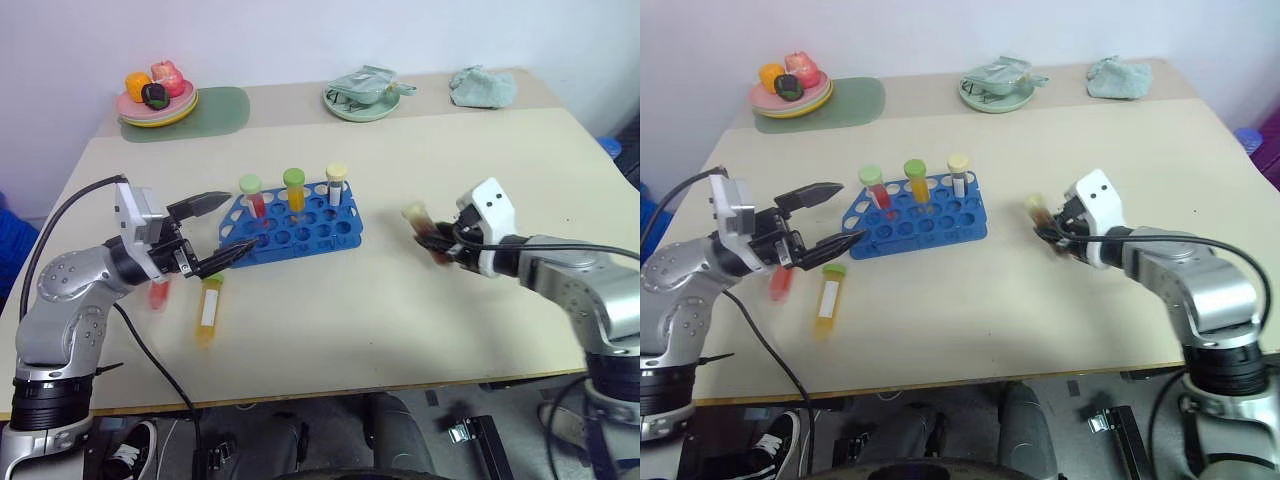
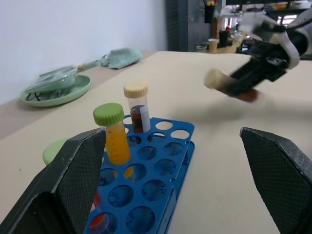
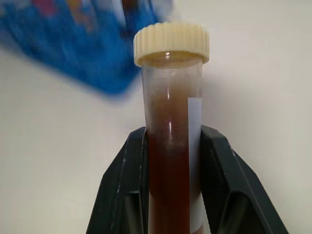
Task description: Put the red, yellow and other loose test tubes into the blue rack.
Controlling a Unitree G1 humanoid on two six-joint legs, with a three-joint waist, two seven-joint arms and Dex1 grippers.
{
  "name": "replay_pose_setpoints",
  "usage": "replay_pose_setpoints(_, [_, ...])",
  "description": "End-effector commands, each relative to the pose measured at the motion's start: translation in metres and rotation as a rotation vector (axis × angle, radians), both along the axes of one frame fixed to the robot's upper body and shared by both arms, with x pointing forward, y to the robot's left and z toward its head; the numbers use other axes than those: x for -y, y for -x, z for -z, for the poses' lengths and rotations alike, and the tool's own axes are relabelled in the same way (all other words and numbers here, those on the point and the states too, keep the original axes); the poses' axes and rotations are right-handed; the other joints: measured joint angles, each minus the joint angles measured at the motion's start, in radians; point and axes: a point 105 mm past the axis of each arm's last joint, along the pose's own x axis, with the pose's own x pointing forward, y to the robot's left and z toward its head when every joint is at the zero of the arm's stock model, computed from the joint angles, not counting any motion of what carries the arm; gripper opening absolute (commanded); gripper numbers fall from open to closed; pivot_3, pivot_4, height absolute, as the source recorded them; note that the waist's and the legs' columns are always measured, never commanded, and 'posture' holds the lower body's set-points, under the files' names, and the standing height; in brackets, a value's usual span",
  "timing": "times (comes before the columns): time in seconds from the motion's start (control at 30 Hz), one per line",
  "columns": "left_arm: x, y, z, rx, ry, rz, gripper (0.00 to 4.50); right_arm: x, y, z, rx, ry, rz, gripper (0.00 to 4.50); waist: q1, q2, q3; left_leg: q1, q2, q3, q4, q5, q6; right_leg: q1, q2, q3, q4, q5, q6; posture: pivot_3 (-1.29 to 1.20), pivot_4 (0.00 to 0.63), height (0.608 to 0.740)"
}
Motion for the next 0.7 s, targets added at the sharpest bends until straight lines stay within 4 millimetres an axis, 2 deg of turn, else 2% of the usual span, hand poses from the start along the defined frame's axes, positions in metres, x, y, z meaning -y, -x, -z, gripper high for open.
replay_pose_setpoints(0.03, [0.008, 0.004, -0.006, 0.037, 0.009, 0.029, 4.50, 0.012, 0.006, 0.018, -0.109, 0.113, -0.032, 0.78, 0.003, -0.001, 0.000, 0.000, 0.000, 0.002, 0.000, 0.000, 0.000, 0.000, 0.000, 0.000, 0.000, 0.000, 0.000, 0.00, 0.150, 0.740])
replay_pose_setpoints(0.1, [0.009, 0.006, -0.005, 0.034, 0.008, 0.037, 4.50, 0.020, 0.005, 0.024, -0.145, 0.147, -0.029, 0.78, 0.007, -0.001, 0.000, 0.000, 0.000, 0.003, 0.001, 0.000, 0.000, 0.001, 0.000, 0.000, 0.000, 0.000, 0.000, 0.00, 0.150, 0.740])
replay_pose_setpoints(0.37, [0.003, 0.027, -0.002, -0.045, 0.002, 0.100, 4.50, 0.024, 0.000, 0.030, -0.230, 0.131, -0.036, 0.78, 0.011, -0.001, 0.000, 0.000, 0.000, 0.003, 0.002, 0.000, 0.001, 0.000, 0.000, 0.000, 0.000, 0.000, 0.000, 0.00, 0.150, 0.740])
replay_pose_setpoints(0.4, [0.002, 0.028, -0.002, -0.050, -0.005, 0.101, 4.50, 0.024, -0.001, 0.030, -0.229, 0.129, -0.037, 1.81, 0.011, -0.002, 0.000, 0.000, 0.000, 0.003, 0.002, -0.001, 0.001, 0.001, 0.000, 0.000, 0.000, 0.000, 0.000, 0.00, 0.150, 0.740])
replay_pose_setpoints(0.43, [0.001, 0.030, -0.001, -0.062, -0.008, 0.105, 4.50, 0.026, -0.003, 0.031, -0.222, 0.149, -0.036, 2.16, 0.012, -0.001, 0.000, 0.000, 0.000, 0.003, 0.002, -0.001, 0.001, 0.001, 0.000, 0.000, 0.000, 0.000, 0.000, 0.00, 0.150, 0.740])
replay_pose_setpoints(0.53, [0.001, 0.034, 0.000, -0.088, -0.008, 0.123, 4.50, 0.024, -0.005, 0.027, -0.236, 0.158, -0.032, 3.65, 0.012, -0.001, 0.000, 0.000, 0.000, 0.003, 0.002, -0.001, 0.001, 0.001, 0.000, 0.000, 0.000, 0.000, 0.000, 0.00, 0.150, 0.740])
replay_pose_setpoints(0.7, [0.005, 0.033, 0.002, -0.083, -0.004, 0.130, 4.50, 0.030, -0.004, 0.020, -0.268, 0.209, -0.036, 3.65, 0.012, -0.001, 0.000, 0.000, 0.000, 0.003, 0.002, -0.001, 0.001, 0.000, 0.000, 0.000, 0.000, 0.000, 0.000, 0.00, 0.150, 0.740])
